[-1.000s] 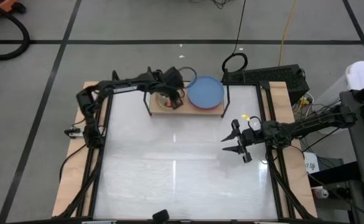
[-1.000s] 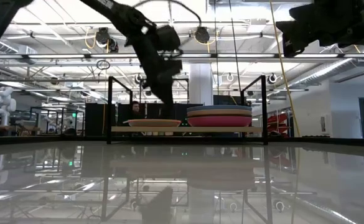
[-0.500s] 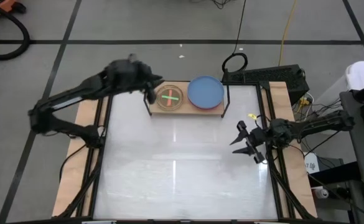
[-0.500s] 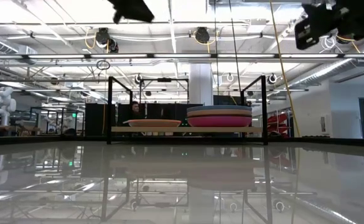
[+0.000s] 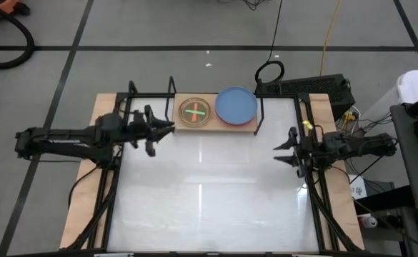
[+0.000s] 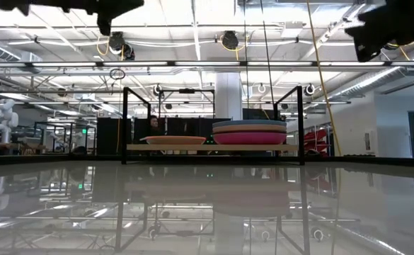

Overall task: Place and stack plates onto a shelf
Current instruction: Return to Home Position

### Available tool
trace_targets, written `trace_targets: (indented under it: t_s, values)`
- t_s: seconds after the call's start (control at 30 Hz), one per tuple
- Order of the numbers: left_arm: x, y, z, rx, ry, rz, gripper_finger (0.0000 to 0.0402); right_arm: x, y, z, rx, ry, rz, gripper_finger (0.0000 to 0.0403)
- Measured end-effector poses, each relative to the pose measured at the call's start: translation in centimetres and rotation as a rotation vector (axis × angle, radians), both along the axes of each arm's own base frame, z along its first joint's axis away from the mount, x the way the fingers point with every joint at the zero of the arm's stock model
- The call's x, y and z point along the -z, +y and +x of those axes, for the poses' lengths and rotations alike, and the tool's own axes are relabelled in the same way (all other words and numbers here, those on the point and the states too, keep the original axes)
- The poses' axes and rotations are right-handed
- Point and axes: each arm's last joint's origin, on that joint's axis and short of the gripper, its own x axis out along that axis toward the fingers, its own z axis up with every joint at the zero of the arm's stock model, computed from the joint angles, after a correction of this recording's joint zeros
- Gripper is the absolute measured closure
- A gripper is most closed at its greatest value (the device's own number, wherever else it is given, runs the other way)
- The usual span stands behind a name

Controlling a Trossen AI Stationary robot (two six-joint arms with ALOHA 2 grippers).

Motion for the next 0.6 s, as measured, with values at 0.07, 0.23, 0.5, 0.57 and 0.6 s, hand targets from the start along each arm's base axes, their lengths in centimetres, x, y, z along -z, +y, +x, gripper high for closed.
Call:
trace_targets:
  t_s: [0.07, 0.23, 0.5, 0.57, 0.6]
  values:
    - [0.7, -0.4, -0.6, 0.016, -0.054, 0.036, 0.0314, 0.0, -0.3, -0.5, 0.075, 0.027, -0.02, 0.0257]
    - [3.8, -0.8, -1.7, 0.032, -0.095, 0.05, 0.0314, 0.4, -0.7, -0.9, 0.174, 0.055, -0.045, 0.0257]
    - [10.0, -1.1, -3.0, 0.057, -0.123, -0.023, 0.0314, 5.8, -0.4, 0.7, 0.184, 0.112, 0.077, 0.0257]
    - [11.1, -1.2, -3.5, 0.064, -0.155, -0.036, 0.0314, 6.3, -0.3, 1.0, 0.181, 0.063, 0.091, 0.0257]
    - [11.6, -1.3, -3.8, 0.068, -0.17, -0.042, 0.0314, 6.0, -0.3, 1.0, 0.176, 0.028, 0.098, 0.0257]
